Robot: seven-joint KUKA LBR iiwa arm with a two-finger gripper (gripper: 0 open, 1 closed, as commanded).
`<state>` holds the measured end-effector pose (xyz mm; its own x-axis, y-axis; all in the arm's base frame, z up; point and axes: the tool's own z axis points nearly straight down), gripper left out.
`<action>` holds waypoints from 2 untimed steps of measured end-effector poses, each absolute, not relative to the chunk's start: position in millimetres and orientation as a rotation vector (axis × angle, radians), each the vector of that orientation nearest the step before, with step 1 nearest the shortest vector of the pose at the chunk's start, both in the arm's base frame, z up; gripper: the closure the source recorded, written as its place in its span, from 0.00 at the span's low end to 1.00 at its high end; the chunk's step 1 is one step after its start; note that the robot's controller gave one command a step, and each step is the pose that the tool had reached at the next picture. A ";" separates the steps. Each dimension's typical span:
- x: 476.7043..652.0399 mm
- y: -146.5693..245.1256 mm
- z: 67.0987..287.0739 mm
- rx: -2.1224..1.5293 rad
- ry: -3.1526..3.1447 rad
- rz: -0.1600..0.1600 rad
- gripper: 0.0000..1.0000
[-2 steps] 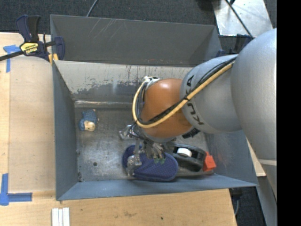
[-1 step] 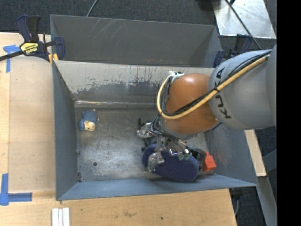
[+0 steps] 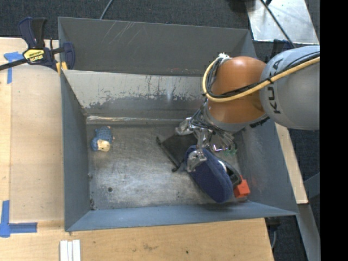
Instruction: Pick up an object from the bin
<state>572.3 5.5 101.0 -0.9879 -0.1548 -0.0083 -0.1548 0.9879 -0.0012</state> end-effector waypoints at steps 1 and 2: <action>578.5 -3.5 74.8 -0.134 3.136 0.017 0.00; 579.5 -1.2 76.9 -0.137 3.136 0.006 0.00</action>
Offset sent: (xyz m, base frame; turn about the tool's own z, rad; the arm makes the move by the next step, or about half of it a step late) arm 0.0038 -0.0157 -0.0310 0.0732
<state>579.5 -1.2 76.9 -0.9962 -0.0870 -0.0024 -0.0870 0.9962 0.0039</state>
